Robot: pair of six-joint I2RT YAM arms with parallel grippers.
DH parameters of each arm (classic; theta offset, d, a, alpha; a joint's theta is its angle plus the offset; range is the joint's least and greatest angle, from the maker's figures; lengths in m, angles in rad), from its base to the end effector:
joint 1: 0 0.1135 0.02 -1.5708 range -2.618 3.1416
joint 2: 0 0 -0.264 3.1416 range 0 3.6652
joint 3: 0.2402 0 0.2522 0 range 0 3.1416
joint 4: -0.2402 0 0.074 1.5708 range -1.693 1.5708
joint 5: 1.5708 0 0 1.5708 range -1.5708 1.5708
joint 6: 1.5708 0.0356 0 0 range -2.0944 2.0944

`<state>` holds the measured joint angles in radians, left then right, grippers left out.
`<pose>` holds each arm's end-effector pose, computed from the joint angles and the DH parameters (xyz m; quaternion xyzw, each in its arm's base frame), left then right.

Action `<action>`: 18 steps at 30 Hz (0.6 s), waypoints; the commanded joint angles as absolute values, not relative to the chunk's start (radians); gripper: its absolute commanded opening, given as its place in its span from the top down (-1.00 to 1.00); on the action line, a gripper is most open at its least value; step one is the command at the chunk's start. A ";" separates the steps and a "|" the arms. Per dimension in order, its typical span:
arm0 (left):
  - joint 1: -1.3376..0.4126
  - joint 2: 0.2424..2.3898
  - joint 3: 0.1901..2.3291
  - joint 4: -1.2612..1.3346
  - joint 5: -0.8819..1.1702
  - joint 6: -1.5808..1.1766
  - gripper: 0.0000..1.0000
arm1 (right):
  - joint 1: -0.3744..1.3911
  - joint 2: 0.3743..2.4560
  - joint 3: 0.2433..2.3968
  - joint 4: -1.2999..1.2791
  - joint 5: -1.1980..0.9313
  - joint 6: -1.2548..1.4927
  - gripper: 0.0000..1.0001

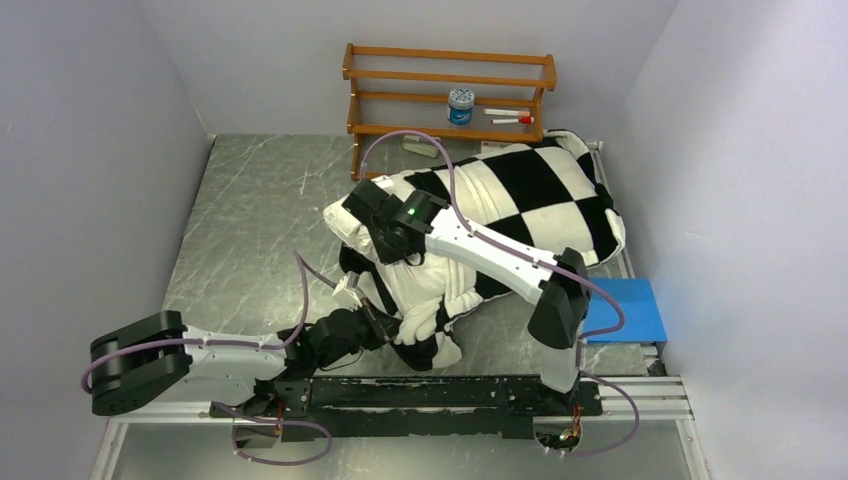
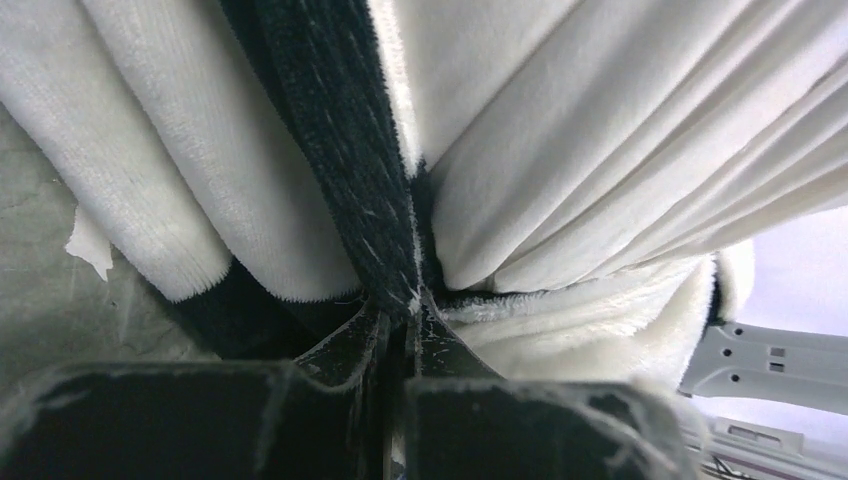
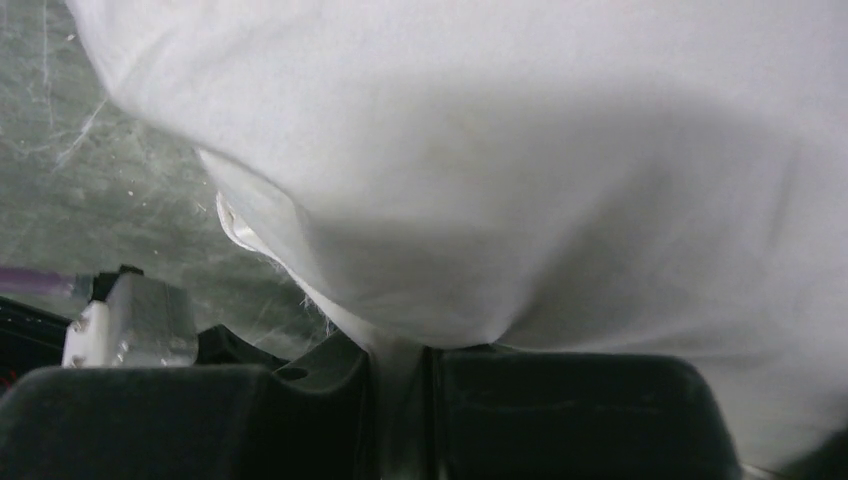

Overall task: Remove the pillowcase from the pillow
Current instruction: Remove the pillow from the pillowcase.

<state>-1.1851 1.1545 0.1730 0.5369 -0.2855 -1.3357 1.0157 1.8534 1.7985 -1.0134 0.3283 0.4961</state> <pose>0.0834 -0.1787 0.1381 -0.1387 0.8289 -0.4664 0.2759 0.2171 0.3283 0.3191 -0.2062 0.9340 0.0531 0.2870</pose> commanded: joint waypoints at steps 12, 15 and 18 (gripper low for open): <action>-1.381 1.173 0.131 0.172 -0.046 -1.272 0.90 | 0.886 1.987 2.227 -0.576 0.451 0.499 1.00; -1.388 1.185 0.162 0.137 -0.077 -1.260 0.91 | 0.884 1.975 2.209 -0.564 0.425 0.520 1.00; -1.391 1.220 0.218 0.064 -0.113 -1.257 0.90 | 0.883 1.974 2.184 -0.582 0.410 0.531 1.00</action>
